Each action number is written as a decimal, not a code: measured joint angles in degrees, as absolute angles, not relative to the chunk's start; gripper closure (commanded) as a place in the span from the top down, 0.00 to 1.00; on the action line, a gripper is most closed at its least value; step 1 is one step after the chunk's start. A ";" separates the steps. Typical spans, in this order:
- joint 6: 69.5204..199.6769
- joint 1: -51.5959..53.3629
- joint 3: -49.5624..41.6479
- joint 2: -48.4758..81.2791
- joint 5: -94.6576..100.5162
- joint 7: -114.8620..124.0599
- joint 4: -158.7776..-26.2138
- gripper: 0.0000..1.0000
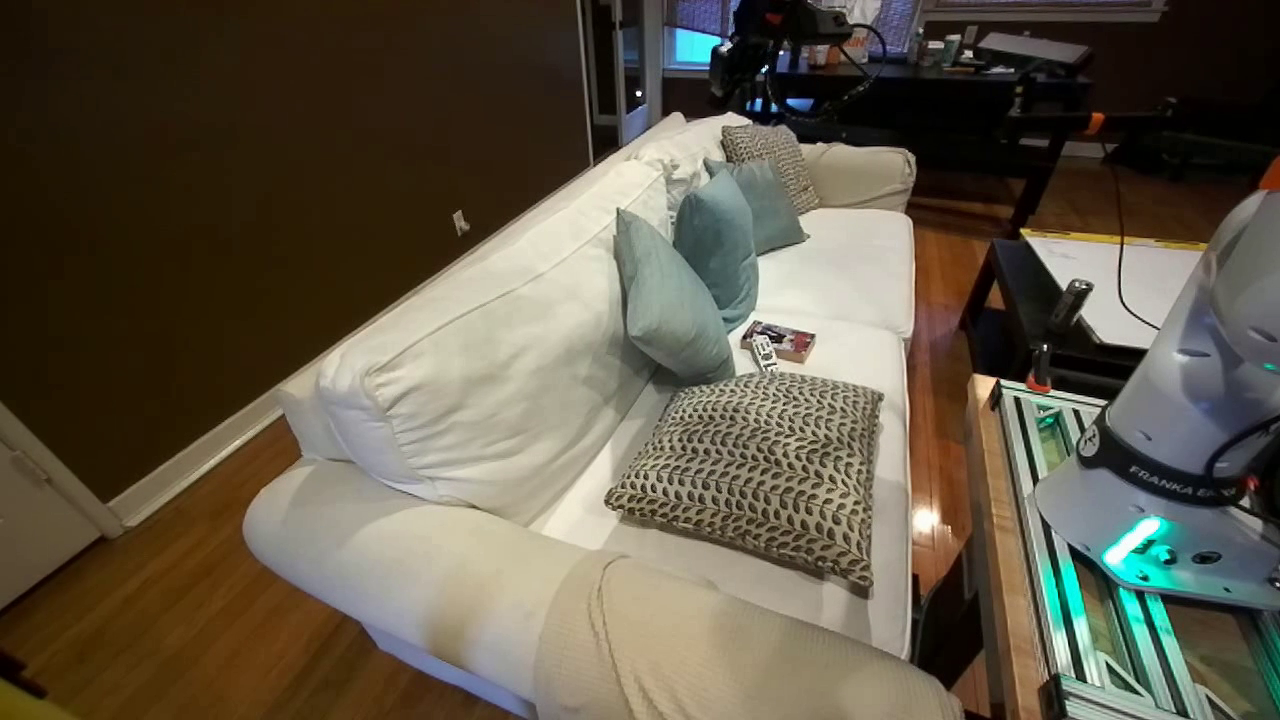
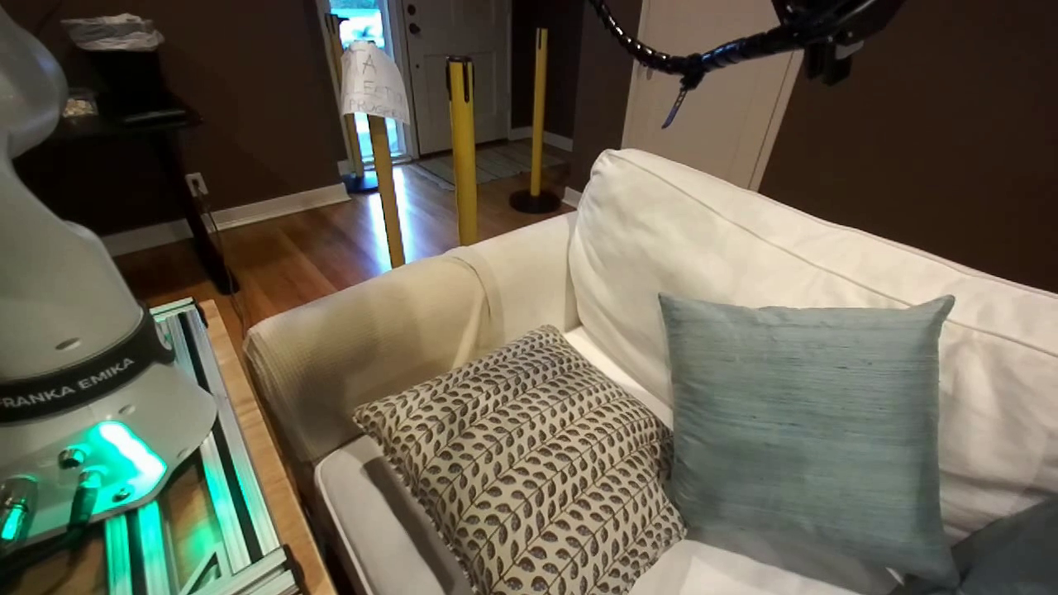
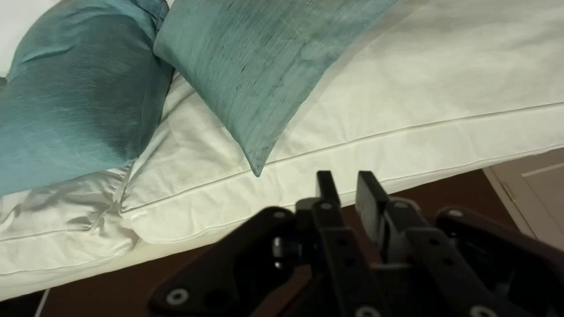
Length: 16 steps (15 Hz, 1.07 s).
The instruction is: Lean all the pillows against the sofa
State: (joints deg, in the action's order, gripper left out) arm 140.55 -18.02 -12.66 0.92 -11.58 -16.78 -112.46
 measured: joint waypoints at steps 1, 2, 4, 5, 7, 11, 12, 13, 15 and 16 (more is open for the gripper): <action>140.51 -18.01 -12.93 1.59 -10.67 -15.56 -112.15 0.60; 140.51 -18.01 -13.22 2.66 -9.60 -14.09 -111.65 0.69; 140.51 -18.00 -13.58 5.76 -8.26 -11.20 -110.31 0.82; 140.55 -17.95 -13.60 7.59 -7.55 -9.57 -109.42 0.91; 141.62 -17.52 -13.59 11.54 -6.02 -5.90 -107.43 1.00; 144.56 -16.04 -13.67 20.01 -2.92 2.22 -102.33 1.00; 145.04 -15.56 -13.84 22.14 -1.98 4.48 -100.90 1.00; 145.18 -15.03 -14.10 24.20 -0.94 6.69 -99.50 1.00; 145.18 -13.90 -14.86 28.28 0.61 10.65 -96.86 1.00; 145.18 -13.49 -15.11 30.13 0.97 12.10 -95.74 1.00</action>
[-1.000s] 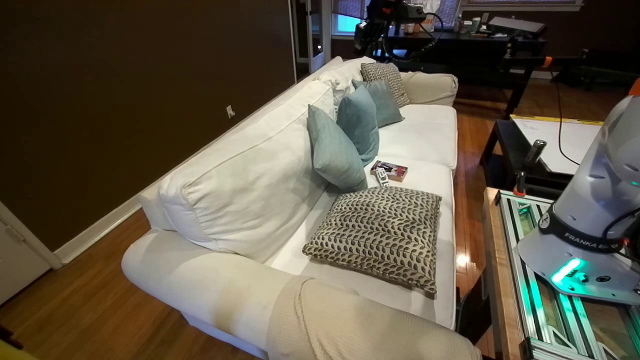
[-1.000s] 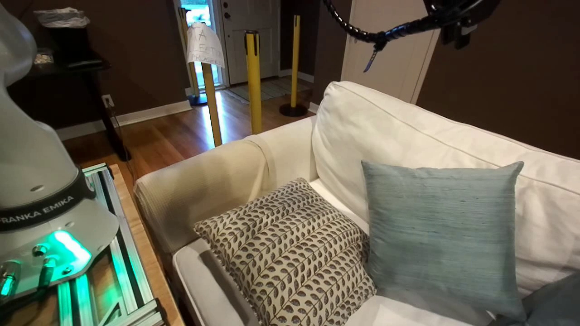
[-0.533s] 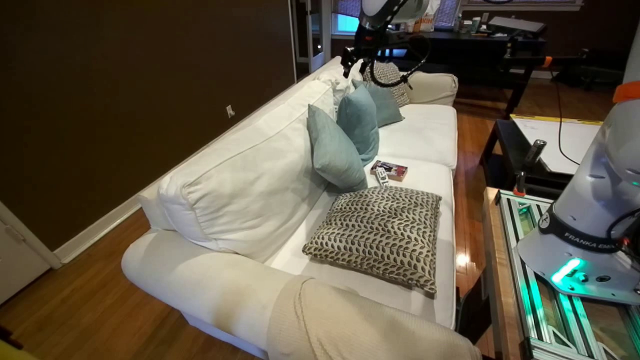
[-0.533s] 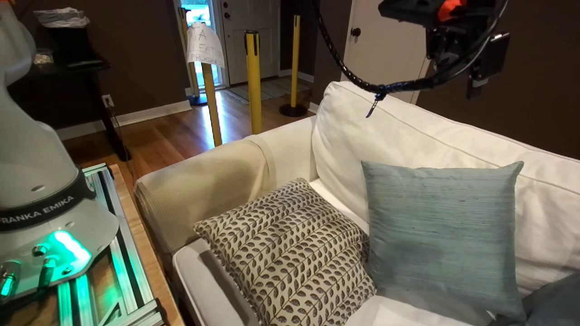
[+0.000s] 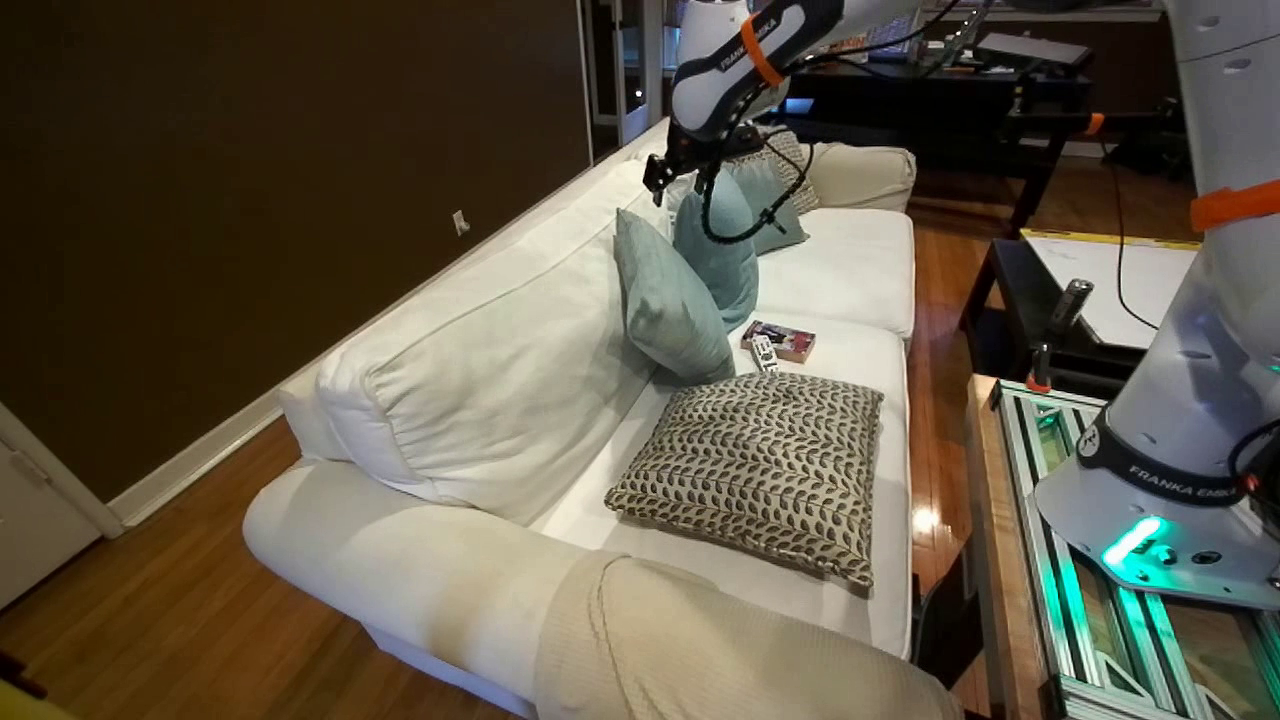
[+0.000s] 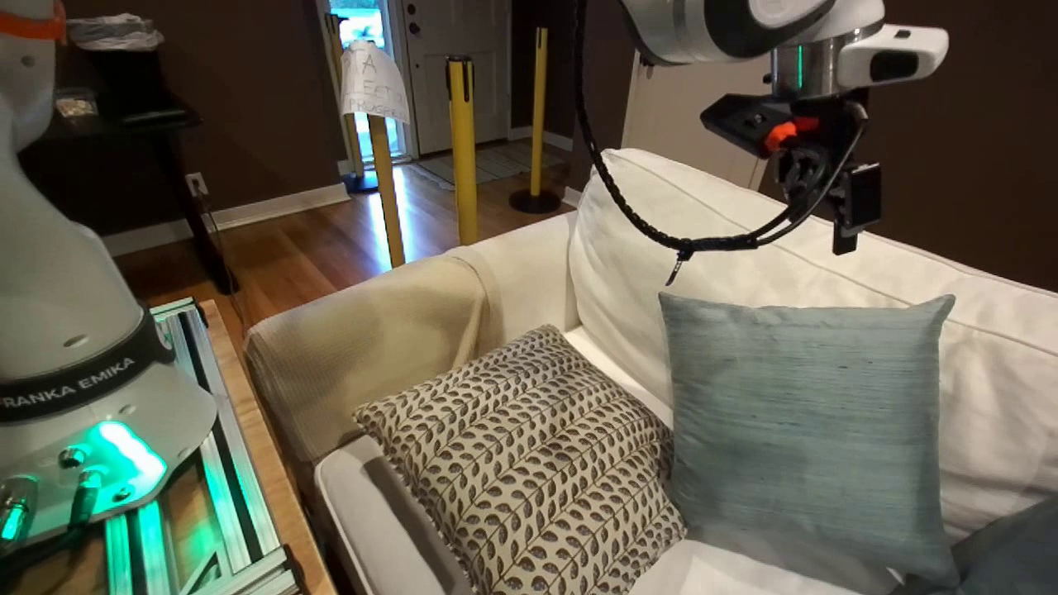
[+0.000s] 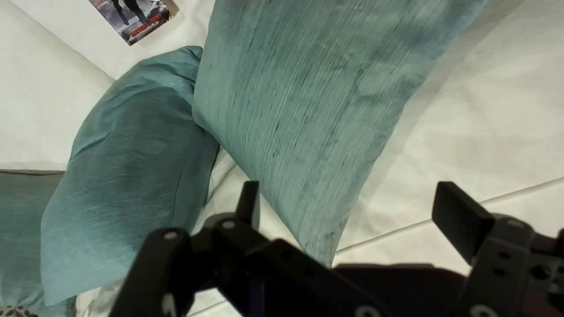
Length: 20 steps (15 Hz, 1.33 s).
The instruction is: Lean all the pillows against the sofa
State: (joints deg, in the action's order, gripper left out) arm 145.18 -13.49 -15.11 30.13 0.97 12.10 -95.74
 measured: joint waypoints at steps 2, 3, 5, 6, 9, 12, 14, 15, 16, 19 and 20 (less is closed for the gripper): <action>145.19 -12.94 -15.40 33.68 1.13 14.12 -93.68 1.00; 145.20 -12.83 -15.40 35.21 1.13 14.72 -92.82 1.00; 146.05 -12.69 -15.30 37.92 1.03 15.36 -91.43 1.00; 147.14 -12.65 -15.23 39.07 1.02 15.55 -91.00 1.00; 151.55 -12.13 -15.35 42.36 1.02 16.43 -90.17 1.00; 156.44 -10.95 -15.66 45.77 1.01 18.64 -90.03 1.00; 158.50 -9.60 -16.74 48.11 1.01 20.48 -89.83 1.00; 159.03 -8.95 -17.32 49.20 0.97 21.49 -89.60 1.00; 159.43 -8.39 -17.87 50.28 0.86 22.41 -89.21 1.00; 160.21 -7.49 -18.65 53.19 0.52 24.52 -87.56 0.75; 160.24 -7.17 -19.04 54.10 0.52 25.03 -86.97 0.69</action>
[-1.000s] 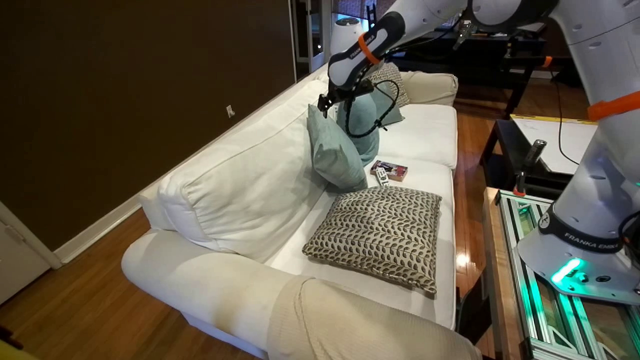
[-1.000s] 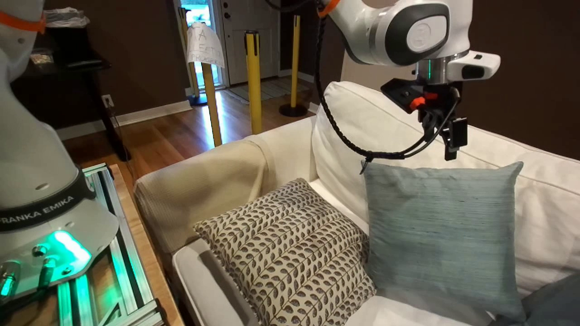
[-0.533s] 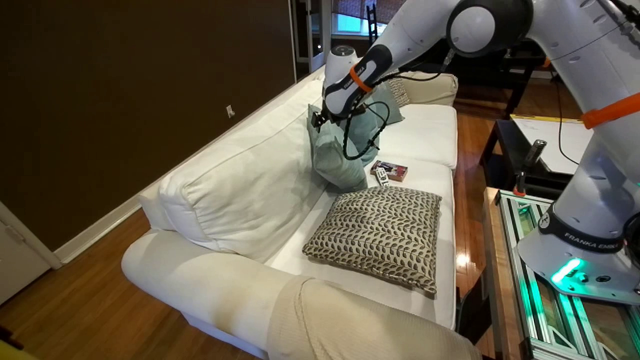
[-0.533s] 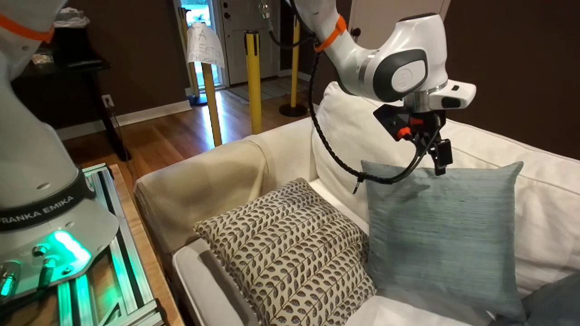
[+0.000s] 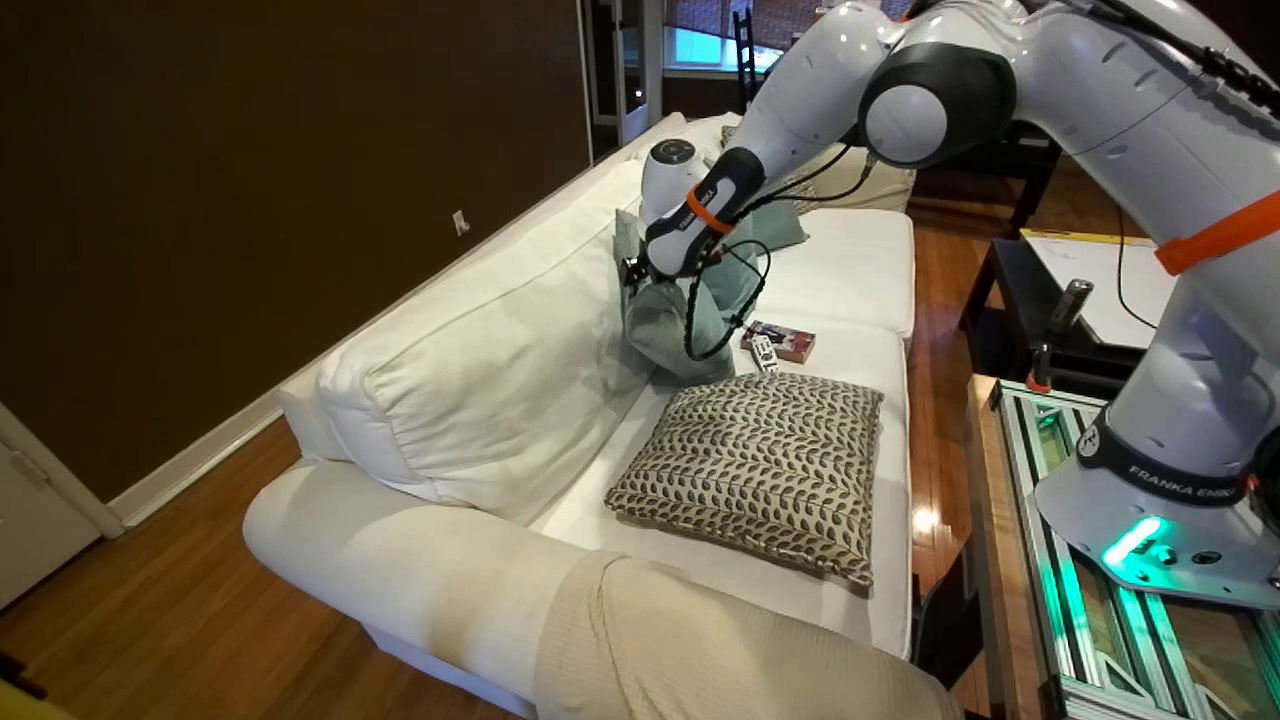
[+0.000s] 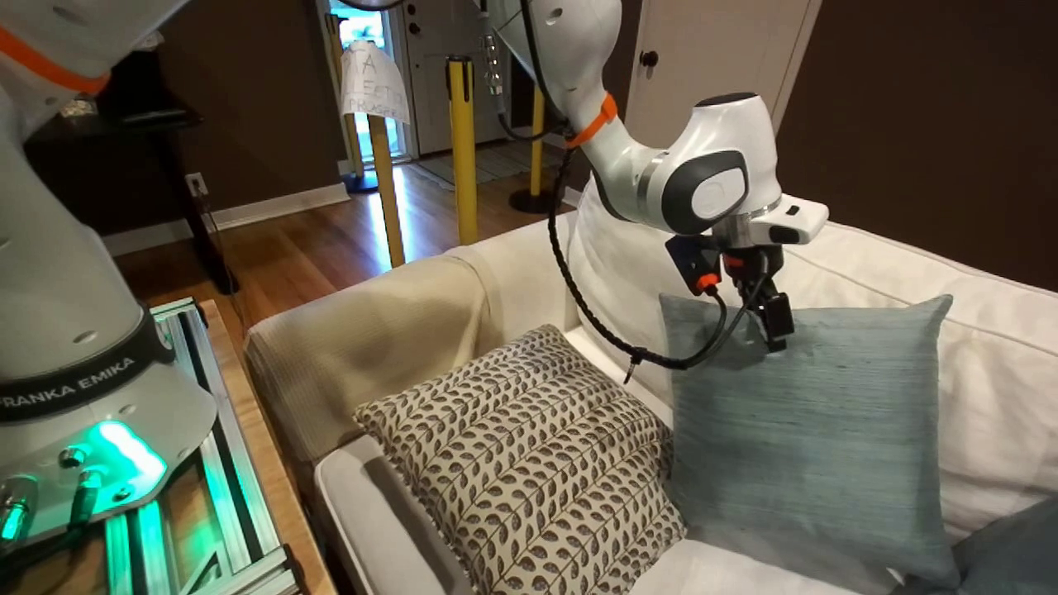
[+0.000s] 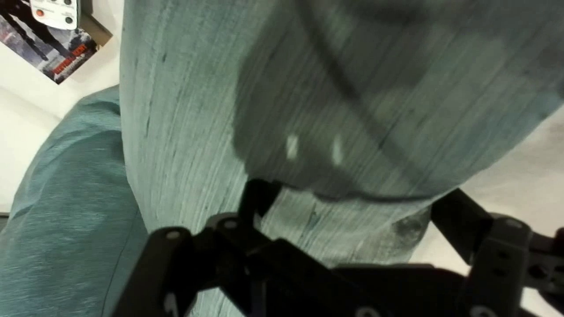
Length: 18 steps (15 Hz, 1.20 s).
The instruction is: Lean all the pillows against the sofa
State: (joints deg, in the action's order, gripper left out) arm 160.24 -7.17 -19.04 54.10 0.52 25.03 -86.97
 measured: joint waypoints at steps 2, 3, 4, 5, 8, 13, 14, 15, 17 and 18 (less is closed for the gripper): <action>160.26 -6.46 -19.96 55.52 0.52 26.00 -86.00 0.62; 160.26 -6.21 -20.33 56.02 0.45 26.43 -85.53 0.54; 160.20 -6.09 -20.65 56.28 0.30 26.92 -85.16 0.47; 159.88 -6.09 -20.92 56.36 -0.08 27.33 -84.78 0.38; 156.60 -6.58 -21.89 56.24 -1.94 28.42 -83.09 0.17; 147.58 -10.45 -22.23 53.48 -5.41 28.52 -81.82 0.03; 145.65 -11.67 -22.23 52.85 -6.26 28.63 -81.61 0.01; 144.26 -12.85 -22.27 52.37 -6.84 29.15 -81.35 0.03; 142.22 -14.91 -22.48 51.80 -7.70 31.23 -80.77 0.03; 141.33 -15.67 -22.81 51.70 -7.97 32.87 -80.37 0.03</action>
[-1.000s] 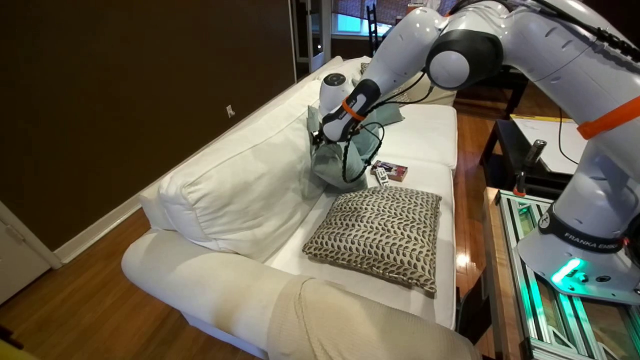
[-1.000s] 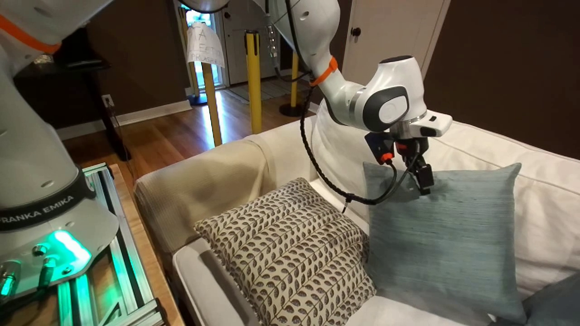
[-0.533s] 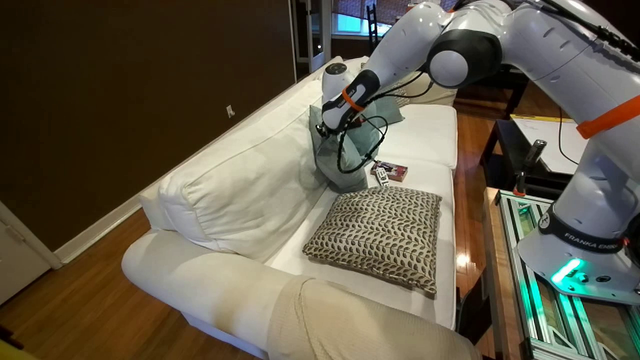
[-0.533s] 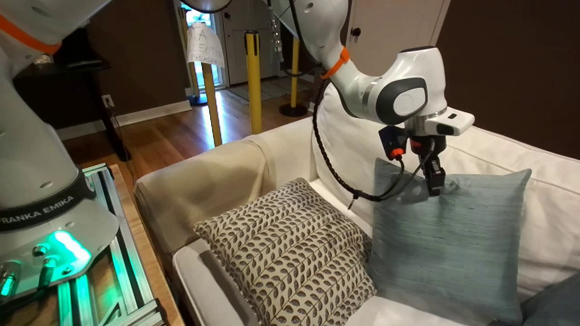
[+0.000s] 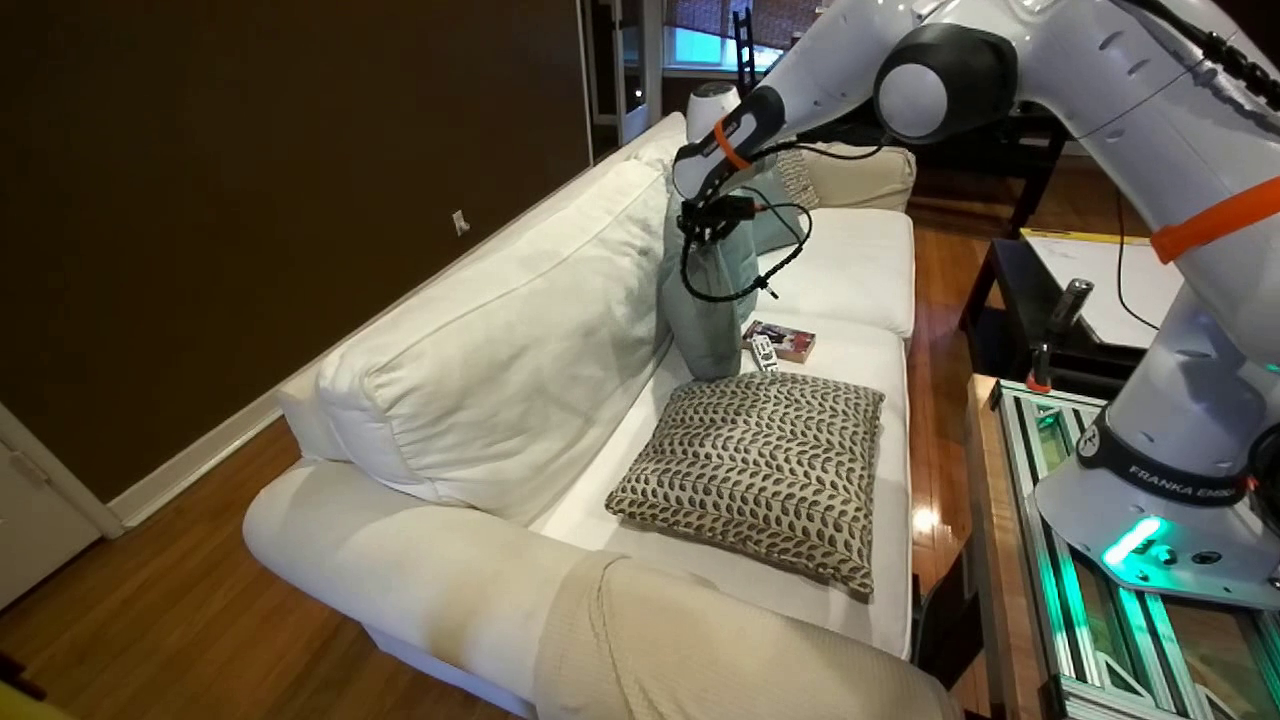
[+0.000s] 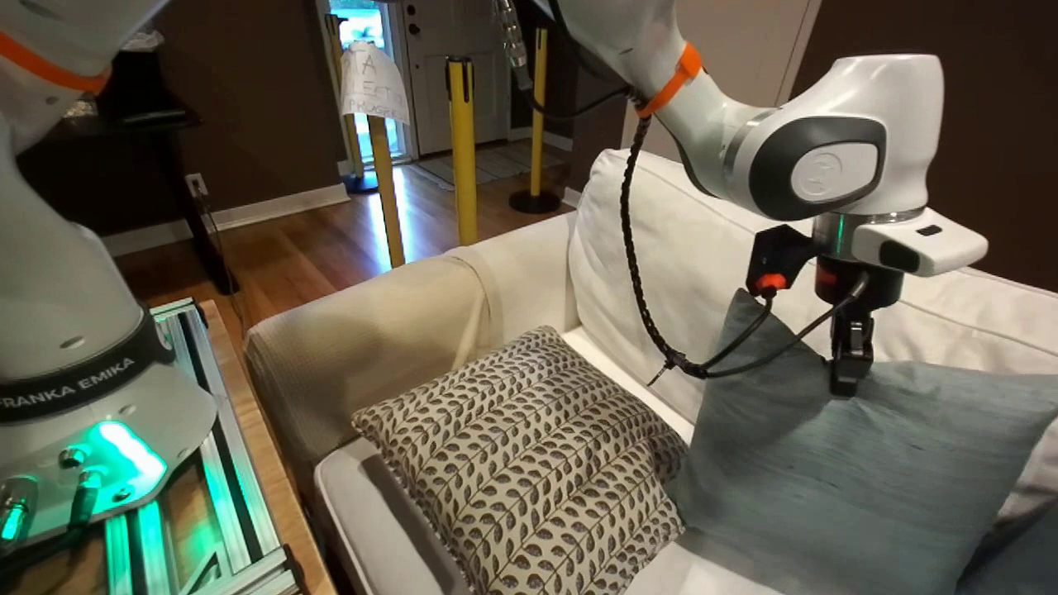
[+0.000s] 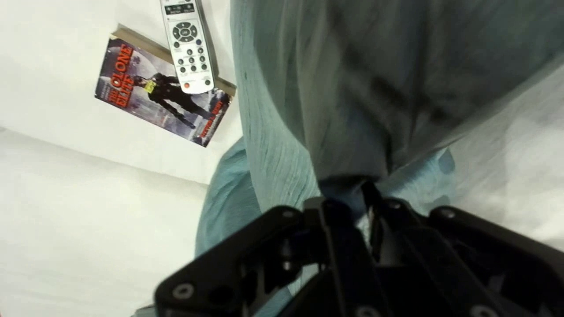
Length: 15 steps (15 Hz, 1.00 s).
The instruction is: Lean all the pillows against the sofa
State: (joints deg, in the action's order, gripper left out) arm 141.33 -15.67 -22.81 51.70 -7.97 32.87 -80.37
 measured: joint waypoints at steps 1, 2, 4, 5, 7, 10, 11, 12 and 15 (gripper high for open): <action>140.26 -16.36 -23.02 51.67 -8.26 34.70 -79.83 0.03; 139.16 -16.99 -23.12 51.67 -8.50 36.70 -79.28 0.03; 138.17 -17.84 -23.14 51.68 -8.59 40.42 -78.53 0.03; 138.16 -18.02 -23.14 51.75 -8.59 41.90 -78.35 0.03; 138.16 -18.06 -23.15 52.11 -8.56 44.80 -78.08 0.03; 138.16 -18.06 -23.62 52.97 -8.44 49.56 -77.07 0.03; 138.16 -18.07 -23.83 53.42 -8.35 51.01 -76.63 0.03; 138.16 -18.07 -23.98 53.93 -8.23 52.35 -76.30 0.03; 138.16 -17.98 -24.26 55.65 -7.27 55.46 -75.22 0.42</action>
State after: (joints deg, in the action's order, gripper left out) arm 138.16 -17.98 -24.26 55.65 -7.27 55.46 -75.22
